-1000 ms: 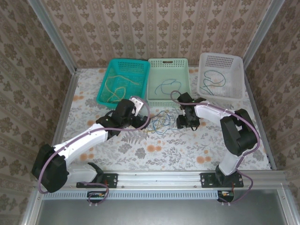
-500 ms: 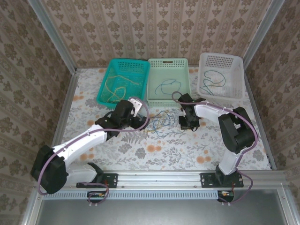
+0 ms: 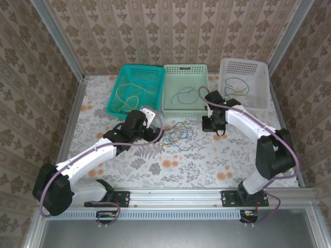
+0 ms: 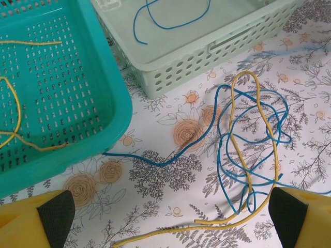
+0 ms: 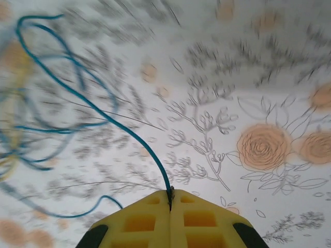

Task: Untangle the cables

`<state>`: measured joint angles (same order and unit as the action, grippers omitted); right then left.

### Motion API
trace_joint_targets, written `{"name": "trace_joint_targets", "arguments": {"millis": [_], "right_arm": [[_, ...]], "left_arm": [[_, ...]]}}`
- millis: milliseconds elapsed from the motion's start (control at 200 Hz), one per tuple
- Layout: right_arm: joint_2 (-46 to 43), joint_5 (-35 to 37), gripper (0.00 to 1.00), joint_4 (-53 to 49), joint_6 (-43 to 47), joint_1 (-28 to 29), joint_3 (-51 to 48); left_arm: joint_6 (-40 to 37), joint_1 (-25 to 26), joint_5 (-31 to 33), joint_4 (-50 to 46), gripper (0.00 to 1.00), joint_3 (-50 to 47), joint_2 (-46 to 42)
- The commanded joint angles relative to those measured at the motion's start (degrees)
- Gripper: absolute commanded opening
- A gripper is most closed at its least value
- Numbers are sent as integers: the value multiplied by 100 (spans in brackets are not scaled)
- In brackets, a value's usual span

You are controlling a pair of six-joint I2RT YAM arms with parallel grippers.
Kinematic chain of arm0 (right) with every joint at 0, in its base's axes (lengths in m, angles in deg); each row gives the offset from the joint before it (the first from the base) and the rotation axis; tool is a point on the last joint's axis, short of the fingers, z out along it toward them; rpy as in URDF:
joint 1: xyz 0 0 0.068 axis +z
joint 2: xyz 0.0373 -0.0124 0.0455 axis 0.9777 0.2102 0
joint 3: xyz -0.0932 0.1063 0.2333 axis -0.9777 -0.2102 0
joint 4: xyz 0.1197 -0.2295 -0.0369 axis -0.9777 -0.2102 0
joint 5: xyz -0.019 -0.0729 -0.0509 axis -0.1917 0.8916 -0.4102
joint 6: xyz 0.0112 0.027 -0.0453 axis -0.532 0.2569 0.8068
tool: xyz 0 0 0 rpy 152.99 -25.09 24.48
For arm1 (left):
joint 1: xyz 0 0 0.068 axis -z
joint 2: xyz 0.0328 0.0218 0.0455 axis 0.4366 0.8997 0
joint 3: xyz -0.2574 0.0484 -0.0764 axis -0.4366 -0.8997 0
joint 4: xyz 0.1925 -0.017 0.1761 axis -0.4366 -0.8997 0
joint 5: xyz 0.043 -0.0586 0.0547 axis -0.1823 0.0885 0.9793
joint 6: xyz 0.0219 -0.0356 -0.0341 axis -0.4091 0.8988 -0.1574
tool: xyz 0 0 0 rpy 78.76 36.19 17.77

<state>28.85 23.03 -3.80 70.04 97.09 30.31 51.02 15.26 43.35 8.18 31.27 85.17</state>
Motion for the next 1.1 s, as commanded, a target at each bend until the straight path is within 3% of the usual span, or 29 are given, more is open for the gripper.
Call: {"name": "trace_joint_targets", "arguments": {"millis": [0, 170, 340, 595, 720, 860, 1095], "right_arm": [[-411, -92, 0, -762, 286, -3, 682], [-548, -488, 0, -1204, 557, -345, 1721], [-403, -1320, 0, -891, 424, -868, 2511], [-8, -3515, 0, 1071, -1135, -1645, 2924], [214, -3806, 0, 1622, -1669, -1765, 3173], [207, -4368, 0, 3460, -3155, -1957, 2744], [-73, -4398, 0, 3302, -3332, -1921, 3101]], "left_arm": [[19, -58, 69, 88, 100, -57, -97], [145, -98, 364, 101, 100, -94, -187], [202, -150, 493, 90, 100, -153, -311], [213, -201, 467, -17, 100, -179, -364], [217, -234, 459, 9, 100, -216, -376], [243, -267, 394, 35, 100, -232, -356], [43, -257, -208, 255, 100, -259, -340]]}}
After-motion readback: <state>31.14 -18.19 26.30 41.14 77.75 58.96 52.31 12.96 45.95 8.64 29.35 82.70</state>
